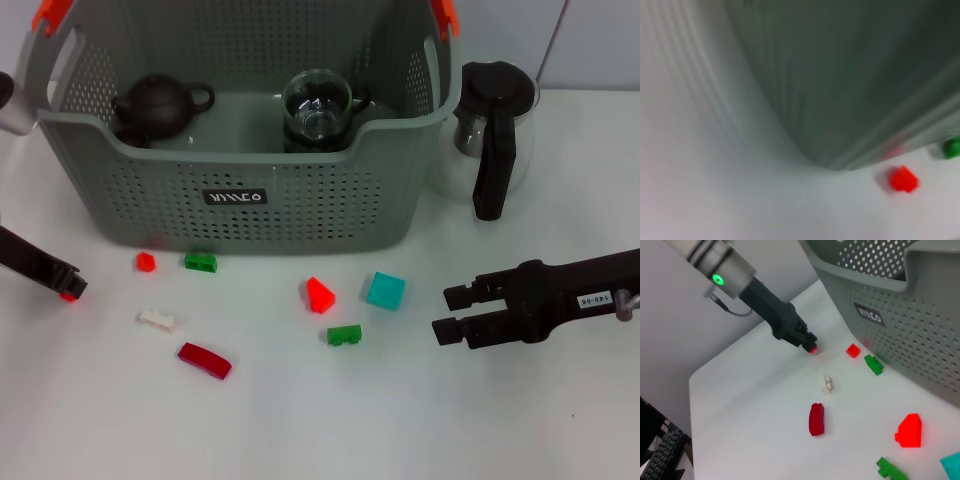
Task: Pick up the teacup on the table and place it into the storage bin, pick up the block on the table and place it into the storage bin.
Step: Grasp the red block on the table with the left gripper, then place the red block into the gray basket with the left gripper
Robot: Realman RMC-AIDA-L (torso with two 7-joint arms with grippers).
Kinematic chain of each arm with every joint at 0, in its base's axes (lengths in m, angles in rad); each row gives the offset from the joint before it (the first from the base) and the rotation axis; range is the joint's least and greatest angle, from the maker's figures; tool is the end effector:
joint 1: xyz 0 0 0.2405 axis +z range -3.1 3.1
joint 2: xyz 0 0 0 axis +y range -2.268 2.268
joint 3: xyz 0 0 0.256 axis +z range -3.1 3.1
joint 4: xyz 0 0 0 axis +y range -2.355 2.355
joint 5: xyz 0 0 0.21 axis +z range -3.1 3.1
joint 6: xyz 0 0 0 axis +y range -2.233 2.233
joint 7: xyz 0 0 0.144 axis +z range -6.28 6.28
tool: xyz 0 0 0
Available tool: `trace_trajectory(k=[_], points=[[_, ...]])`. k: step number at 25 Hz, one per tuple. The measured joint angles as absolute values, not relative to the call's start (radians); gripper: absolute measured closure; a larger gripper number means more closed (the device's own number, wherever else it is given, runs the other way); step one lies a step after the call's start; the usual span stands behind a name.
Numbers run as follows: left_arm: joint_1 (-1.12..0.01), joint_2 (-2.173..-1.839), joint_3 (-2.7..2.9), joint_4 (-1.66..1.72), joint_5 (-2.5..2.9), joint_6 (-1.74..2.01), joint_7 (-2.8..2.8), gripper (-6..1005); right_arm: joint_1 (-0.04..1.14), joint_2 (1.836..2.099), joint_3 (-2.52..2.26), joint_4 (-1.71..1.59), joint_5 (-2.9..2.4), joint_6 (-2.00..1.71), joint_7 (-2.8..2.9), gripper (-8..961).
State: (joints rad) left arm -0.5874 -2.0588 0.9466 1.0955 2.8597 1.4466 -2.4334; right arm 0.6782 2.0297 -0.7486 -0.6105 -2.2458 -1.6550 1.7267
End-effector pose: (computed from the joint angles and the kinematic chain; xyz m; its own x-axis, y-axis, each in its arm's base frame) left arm -0.2982 0.3627 0.0580 0.4833 0.8729 -0.0676 0.6728 -0.4197 -0.6093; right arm 0.2430 0.3362 -0.0096 0.7771 -0.5883 -0.2237 -0.5811 -0.8072 0.1041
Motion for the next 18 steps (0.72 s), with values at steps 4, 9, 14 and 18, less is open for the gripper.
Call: trace_trajectory(k=[4, 9, 14, 18], points=[[-0.581, -2.063, 0.928, 1.234, 2.856, 1.578, -2.414, 796, 0.678, 2.028, -0.749, -0.611, -2.246, -1.655, 1.728, 243], [-0.600, -2.059, 0.781, 1.334, 2.796, 1.720, -2.309, 786, 0.672, 2.030, -0.747, -0.610, -2.246, -1.652, 1.729, 243], [-0.626, -2.022, 0.575, 1.313, 2.586, 1.845, -2.160, 775, 0.670, 2.031, -0.742, -0.611, -2.246, -1.652, 1.738, 243], [-0.631, -1.970, 0.423, 1.236, 2.414, 1.967, -2.055, 767, 0.670, 2.028, -0.748, -0.615, -2.246, -1.653, 1.754, 243]])
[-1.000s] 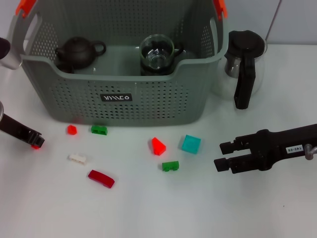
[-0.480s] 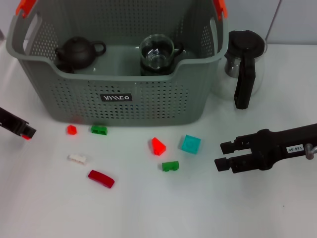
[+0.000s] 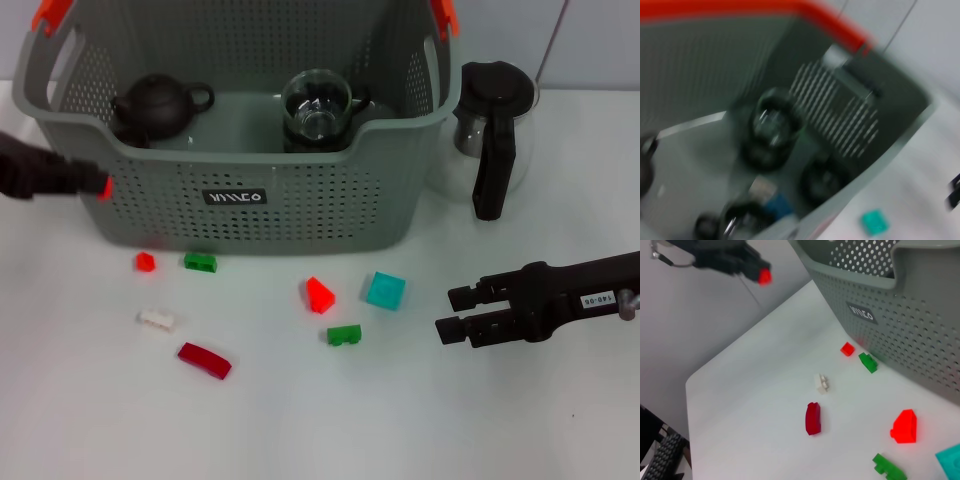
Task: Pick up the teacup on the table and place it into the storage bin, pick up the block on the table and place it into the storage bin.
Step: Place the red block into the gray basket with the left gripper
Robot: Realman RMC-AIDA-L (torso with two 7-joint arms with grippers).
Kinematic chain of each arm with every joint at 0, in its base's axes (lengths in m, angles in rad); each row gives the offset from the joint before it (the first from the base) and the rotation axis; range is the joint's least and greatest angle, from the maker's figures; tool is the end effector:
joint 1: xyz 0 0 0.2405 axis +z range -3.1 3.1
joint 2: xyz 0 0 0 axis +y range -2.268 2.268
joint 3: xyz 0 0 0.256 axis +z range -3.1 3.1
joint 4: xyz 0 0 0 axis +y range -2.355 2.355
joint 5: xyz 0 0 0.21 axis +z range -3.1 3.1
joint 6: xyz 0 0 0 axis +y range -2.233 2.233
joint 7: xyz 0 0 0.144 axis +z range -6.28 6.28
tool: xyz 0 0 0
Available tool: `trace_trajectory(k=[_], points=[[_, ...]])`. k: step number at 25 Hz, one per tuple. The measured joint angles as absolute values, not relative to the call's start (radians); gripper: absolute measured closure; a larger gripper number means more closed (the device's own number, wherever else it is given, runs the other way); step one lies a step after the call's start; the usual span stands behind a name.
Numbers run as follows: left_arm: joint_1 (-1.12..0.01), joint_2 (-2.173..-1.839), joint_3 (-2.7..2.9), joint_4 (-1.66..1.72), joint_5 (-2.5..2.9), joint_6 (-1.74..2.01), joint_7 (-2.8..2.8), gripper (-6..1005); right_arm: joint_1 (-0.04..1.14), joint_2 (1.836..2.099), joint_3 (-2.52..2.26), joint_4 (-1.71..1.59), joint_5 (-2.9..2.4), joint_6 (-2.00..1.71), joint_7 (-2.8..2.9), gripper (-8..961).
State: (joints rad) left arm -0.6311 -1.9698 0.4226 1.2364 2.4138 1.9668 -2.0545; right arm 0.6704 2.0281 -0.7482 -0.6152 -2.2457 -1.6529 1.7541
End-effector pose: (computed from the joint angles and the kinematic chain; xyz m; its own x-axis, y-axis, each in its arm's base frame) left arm -0.2439 0.3357 0.1468 0.7108 0.6437 0.2835 0.7019 -0.6752 -0.2269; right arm 0.2458 0.3354 -0.0082 0.7583 -0.6130 -0.2218 -0.6070 -0.7880 0.1029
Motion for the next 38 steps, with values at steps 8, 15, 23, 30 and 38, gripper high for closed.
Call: trace_trajectory(k=[8, 15, 23, 30, 38], points=[[-0.730, -1.946, 0.341, 1.186, 2.238, 2.023, -2.032, 750, 0.674, 2.028, -0.749, -0.617, -2.246, -1.649, 1.751, 243], [-0.838, -1.989, 0.587, 1.021, 2.217, 1.654, -2.102, 735, 0.687, 2.032, -0.749, -0.620, -2.245, -1.644, 1.746, 242], [-0.923, -1.996, 0.972, 0.912, 2.473, 1.210, -2.282, 718, 0.692, 2.033, -0.749, -0.620, -2.241, -1.632, 1.746, 242], [-0.997, -2.032, 0.992, 0.788, 2.729, 1.056, -2.400, 703, 0.692, 2.034, -0.748, -0.618, -2.241, -1.630, 1.746, 242], [-0.998, -2.057, 0.979, 0.839, 2.745, 1.109, -2.403, 686, 0.688, 2.033, -0.746, -0.619, -2.241, -1.630, 1.746, 242]])
